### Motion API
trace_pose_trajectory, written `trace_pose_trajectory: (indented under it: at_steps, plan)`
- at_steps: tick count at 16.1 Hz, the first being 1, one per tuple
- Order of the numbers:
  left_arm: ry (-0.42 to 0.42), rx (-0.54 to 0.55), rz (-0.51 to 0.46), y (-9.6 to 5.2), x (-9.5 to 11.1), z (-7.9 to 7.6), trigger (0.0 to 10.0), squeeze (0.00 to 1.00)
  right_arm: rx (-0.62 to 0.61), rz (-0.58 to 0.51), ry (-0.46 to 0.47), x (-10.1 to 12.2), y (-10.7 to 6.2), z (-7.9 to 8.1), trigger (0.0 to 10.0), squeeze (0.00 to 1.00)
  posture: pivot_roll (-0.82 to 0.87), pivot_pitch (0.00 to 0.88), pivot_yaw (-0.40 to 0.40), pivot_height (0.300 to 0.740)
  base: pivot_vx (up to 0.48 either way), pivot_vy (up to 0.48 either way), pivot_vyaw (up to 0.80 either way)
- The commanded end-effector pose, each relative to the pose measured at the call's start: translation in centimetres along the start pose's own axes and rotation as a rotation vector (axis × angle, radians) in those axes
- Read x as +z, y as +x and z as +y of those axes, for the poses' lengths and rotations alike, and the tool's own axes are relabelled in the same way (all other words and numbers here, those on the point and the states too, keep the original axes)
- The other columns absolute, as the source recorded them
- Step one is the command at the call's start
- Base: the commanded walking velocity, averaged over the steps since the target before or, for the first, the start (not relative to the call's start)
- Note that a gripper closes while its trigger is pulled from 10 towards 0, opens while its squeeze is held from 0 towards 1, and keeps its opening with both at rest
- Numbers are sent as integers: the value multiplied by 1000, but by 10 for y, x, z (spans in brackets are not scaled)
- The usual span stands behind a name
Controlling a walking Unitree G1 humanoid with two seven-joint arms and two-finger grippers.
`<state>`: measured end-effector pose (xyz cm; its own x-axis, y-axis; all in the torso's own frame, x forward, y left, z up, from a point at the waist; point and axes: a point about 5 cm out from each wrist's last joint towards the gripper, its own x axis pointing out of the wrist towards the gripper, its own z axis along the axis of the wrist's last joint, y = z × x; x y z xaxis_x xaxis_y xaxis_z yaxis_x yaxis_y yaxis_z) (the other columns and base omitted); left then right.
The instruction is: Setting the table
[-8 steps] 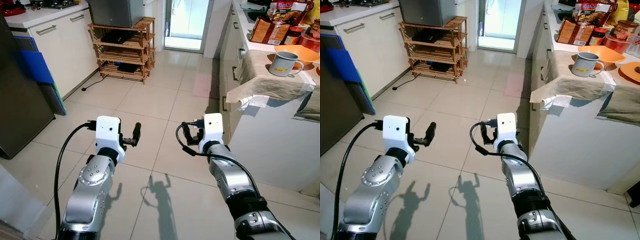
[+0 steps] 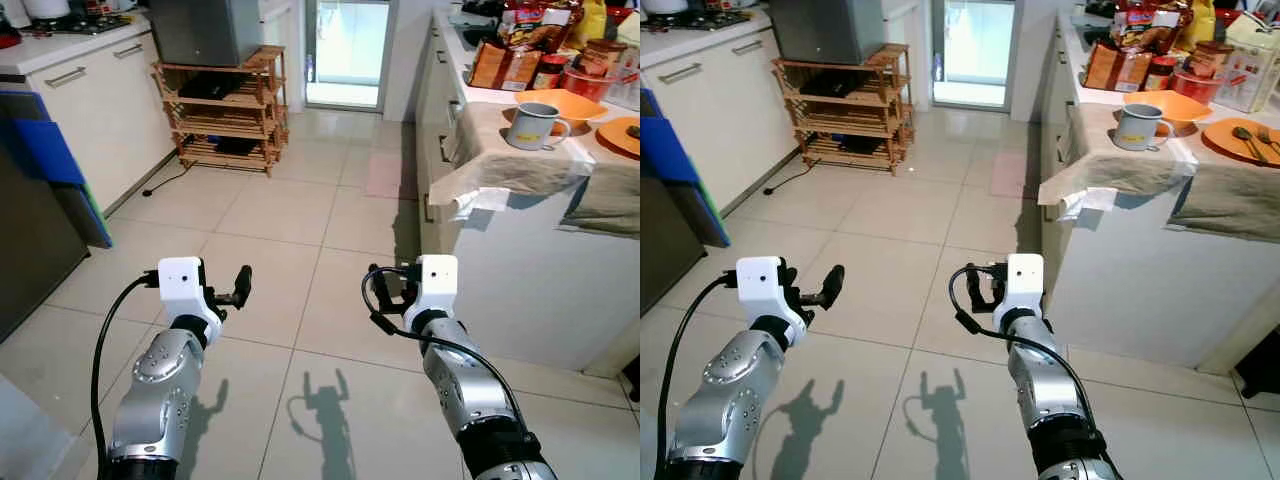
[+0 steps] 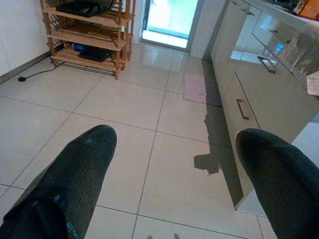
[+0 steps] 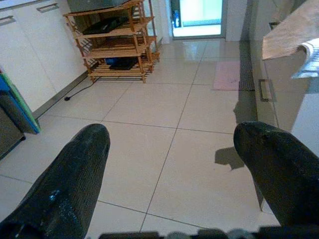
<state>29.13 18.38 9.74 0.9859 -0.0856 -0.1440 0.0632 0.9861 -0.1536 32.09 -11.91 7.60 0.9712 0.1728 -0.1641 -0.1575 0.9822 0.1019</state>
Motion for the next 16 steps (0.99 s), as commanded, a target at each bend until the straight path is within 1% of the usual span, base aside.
trace_pose_trajectory:
  at_steps: [1, 3, 4, 6, 9, 12, 14, 15, 16]
  plan:
    - [0, 3, -1, 0, 0, 2, 10000, 0, 10, -1, 3, 1, 2, 1, 10000, 0, -51, 0, 17, 740, 0, 0, 0]
    - [38, -2, -7, 0, 1, 3, 10000, 0, 23, -3, -5, 3, 2, 3, 10000, 0, -47, 0, 15, 740, 0, 0, 0]
    - [16, -15, -14, 1, 2, 3, 10000, 0, 29, -3, -9, 3, 2, 3, 10000, 0, -45, 0, 14, 740, 0, 0, 0]
    - [40, -8, -24, 1, 4, 4, 10000, 0, 29, -5, -11, 4, 3, 3, 10000, 0, -42, 0, 14, 740, 0, 0, 0]
    - [17, -3, -23, 2, 3, 4, 10000, 0, 39, -12, -14, 6, 5, 4, 10000, 0, -40, 0, 11, 740, 0, 0, 0]
    - [26, 11, -11, 2, 2, 5, 10000, 0, 38, -2, -22, 4, 5, 4, 10000, 0, -42, 0, 9, 740, 0, 0, 0]
    - [18, 4, -13, 2, 2, 5, 10000, 0, 44, -6, -24, 5, 5, 5, 10000, 0, -42, 0, 9, 740, 0, 0, 0]
    - [86, -8, -30, 2, 4, 3, 10000, 0, 47, -9, -25, 5, 5, 5, 10000, 0, -44, 0, 9, 740, 0, -480, 0]
    - [93, -20, -27, 2, 3, 1, 10000, 0, 61, -31, -29, 7, 5, 6, 10000, 0, -44, 0, 10, 740, 0, -480, 0]
